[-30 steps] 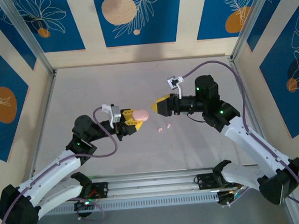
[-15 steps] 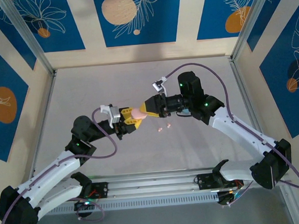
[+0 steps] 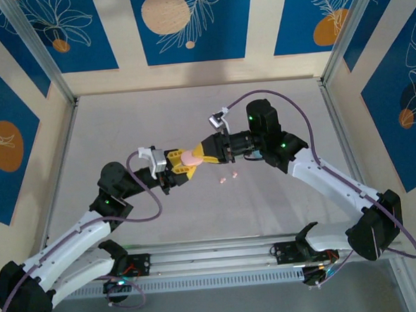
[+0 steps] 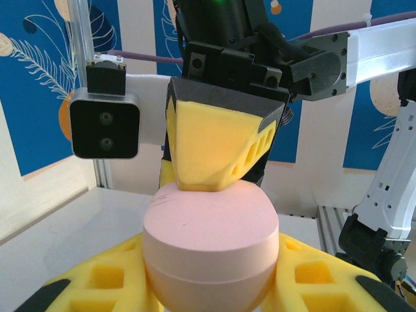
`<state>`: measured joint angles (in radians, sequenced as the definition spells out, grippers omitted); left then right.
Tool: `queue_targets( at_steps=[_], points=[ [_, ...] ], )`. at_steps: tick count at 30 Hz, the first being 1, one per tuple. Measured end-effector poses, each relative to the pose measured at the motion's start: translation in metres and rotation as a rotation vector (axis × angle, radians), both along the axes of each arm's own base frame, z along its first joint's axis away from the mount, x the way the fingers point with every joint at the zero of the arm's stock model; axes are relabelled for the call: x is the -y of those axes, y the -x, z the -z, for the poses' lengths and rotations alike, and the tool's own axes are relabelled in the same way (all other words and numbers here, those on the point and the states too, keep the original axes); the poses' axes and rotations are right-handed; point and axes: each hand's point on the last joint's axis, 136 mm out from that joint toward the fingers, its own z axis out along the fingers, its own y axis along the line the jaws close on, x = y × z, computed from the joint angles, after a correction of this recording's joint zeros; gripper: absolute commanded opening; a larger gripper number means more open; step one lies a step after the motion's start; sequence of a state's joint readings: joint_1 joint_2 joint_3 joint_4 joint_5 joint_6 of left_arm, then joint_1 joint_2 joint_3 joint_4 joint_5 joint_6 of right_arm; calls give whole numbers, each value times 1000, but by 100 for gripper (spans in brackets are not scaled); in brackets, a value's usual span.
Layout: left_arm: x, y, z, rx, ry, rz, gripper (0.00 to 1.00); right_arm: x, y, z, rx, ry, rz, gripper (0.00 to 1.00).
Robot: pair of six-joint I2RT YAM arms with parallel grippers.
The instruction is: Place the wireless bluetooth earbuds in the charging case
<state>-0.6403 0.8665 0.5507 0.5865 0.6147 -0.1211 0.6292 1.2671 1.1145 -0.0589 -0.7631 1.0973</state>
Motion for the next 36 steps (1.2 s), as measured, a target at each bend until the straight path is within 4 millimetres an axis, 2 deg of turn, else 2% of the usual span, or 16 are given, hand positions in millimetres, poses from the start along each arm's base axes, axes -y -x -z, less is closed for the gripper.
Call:
queue_targets(
  at_steps=[6, 13, 24, 27, 36],
  points=[
    [-1, -4, 1, -36, 8, -14, 45, -2, -3, 4, -9, -38, 11, 12],
    [0, -6, 1, -65, 21, -15, 46, -4, -5, 3, -21, -71, 21, 12],
    [0, -6, 0, -67, 26, -14, 31, -5, -6, 0, -19, -81, 24, 18],
    [0, -6, 0, -68, 26, -14, 28, -5, -6, 1, -21, -78, 27, 23],
    [2, -6, 4, -82, 15, -7, 25, 1, -9, 3, 45, -24, 92, 58]
  ],
)
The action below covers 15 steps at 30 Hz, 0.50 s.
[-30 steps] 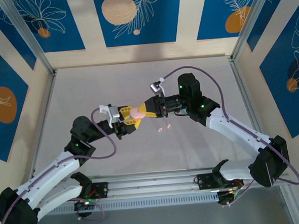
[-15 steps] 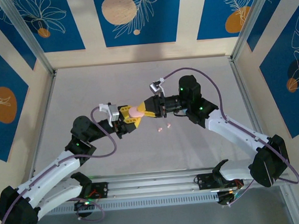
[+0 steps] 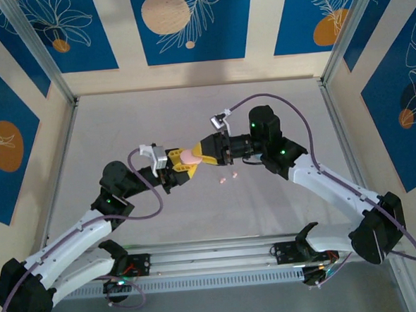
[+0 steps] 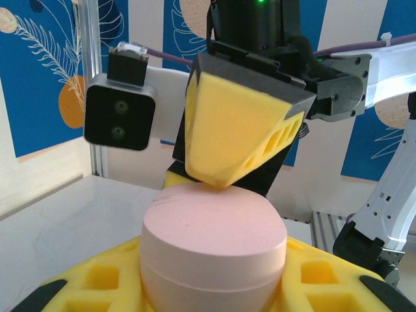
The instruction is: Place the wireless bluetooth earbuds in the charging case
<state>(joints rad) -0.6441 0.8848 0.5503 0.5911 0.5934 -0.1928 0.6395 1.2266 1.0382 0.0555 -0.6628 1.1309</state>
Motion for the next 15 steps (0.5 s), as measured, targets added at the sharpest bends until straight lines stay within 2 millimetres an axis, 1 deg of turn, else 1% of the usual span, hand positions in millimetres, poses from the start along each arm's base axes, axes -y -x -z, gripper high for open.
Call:
queue_targets(
  at_steps=[3, 7, 9, 11, 13, 15],
  points=[
    [0, 0, 0, -1, 0, 1, 25, 5, -5, -3, 80, 41, 44, 63],
    [0, 0, 0, -10, 3, 3, 25, 16, -6, -15, 286, 85, 98, 64],
    [0, 1, 0, -13, 4, 5, 25, 20, 3, -21, 439, 104, 93, 65],
    [1, 1, 0, -17, 4, 11, 25, 20, 14, -24, 573, 118, 67, 66],
    [1, 2, 0, -19, 5, 12, 25, 18, 22, -23, 676, 136, 38, 67],
    [1, 2, 0, -25, 6, 17, 25, 16, 27, -17, 753, 168, 9, 67]
  ],
)
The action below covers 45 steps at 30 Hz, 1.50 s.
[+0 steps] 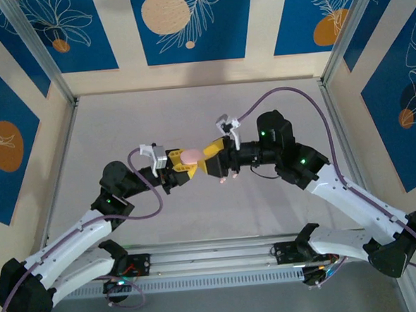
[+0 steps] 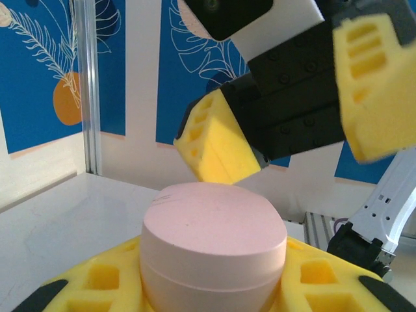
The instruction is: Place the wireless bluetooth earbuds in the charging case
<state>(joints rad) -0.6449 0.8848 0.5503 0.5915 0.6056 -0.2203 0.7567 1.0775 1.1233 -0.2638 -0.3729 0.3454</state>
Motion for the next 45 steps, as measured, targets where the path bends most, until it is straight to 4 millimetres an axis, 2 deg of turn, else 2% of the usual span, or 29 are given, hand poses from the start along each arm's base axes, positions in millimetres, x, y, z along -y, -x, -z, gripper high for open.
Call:
queue_targets(
  at_steps=[6, 9, 23, 33, 40, 45],
  points=[
    [1, 2, 0, -13, 2, 14, 24, -2, -7, 24, 72, 107, 7, 66],
    [1, 2, 1, -16, 1, 17, 24, -1, -11, 28, 87, 128, 18, 65],
    [2, 1, 1, -17, 2, 17, 24, 3, -19, 25, 66, 126, 61, 59],
    [4, 7, 4, -34, -5, 61, 24, 8, -33, 3, 57, 68, 116, 58],
    [5, 11, 1, -24, 2, 86, 24, 6, -50, 18, -26, 109, 184, 60],
    [4, 10, 0, -21, 8, 75, 24, 6, -49, 16, -70, 107, 189, 64]
  ],
)
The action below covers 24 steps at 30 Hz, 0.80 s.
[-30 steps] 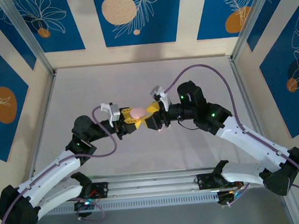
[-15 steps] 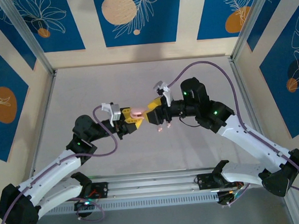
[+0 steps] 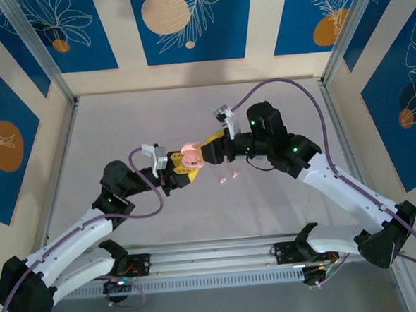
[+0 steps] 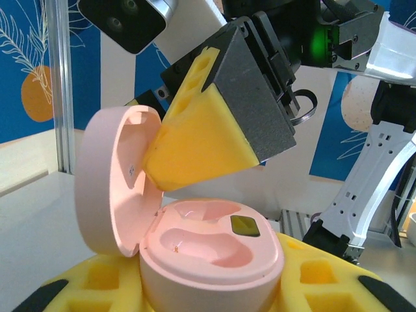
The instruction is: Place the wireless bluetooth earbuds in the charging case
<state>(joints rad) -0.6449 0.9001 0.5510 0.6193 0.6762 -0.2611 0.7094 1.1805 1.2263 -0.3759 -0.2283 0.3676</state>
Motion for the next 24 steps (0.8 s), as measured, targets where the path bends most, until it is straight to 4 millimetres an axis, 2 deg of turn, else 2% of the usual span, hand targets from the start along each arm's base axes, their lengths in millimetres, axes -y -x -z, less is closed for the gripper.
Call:
queue_targets(
  at_steps=[2, 5, 7, 9, 10, 12, 14, 16, 18, 21, 24],
  points=[
    [-1, 0, -1, 3, 4, -6, 25, 1, 3, -4, -5, -16, -7, 65],
    [-3, -2, -4, 10, 9, -24, 24, 9, 7, -22, 21, -70, 4, 65],
    [-4, -3, -5, 14, 12, -39, 25, 22, 10, -36, 50, -110, 36, 61],
    [-6, -4, -8, 22, 18, -55, 25, 42, 7, -46, 68, -144, 104, 52],
    [-7, -4, -9, 27, 20, -61, 25, 52, 3, -47, 65, -152, 146, 49],
    [-8, -5, -10, 31, 21, -70, 25, 76, -14, -37, 19, -142, 269, 43],
    [-8, -6, -9, 33, 20, -78, 25, 94, -34, -14, -68, -112, 375, 40],
    [-8, -7, -9, 32, 21, -82, 25, 104, -50, 23, -191, -57, 446, 38],
    [-8, -8, -9, 32, 21, -86, 25, 107, -63, 72, -340, 27, 488, 36],
    [-9, -8, -10, 33, 24, -92, 25, 101, -68, 143, -556, 175, 498, 37],
    [-10, -9, -12, 36, 29, -101, 25, 97, -63, 198, -697, 317, 501, 38]
  ],
)
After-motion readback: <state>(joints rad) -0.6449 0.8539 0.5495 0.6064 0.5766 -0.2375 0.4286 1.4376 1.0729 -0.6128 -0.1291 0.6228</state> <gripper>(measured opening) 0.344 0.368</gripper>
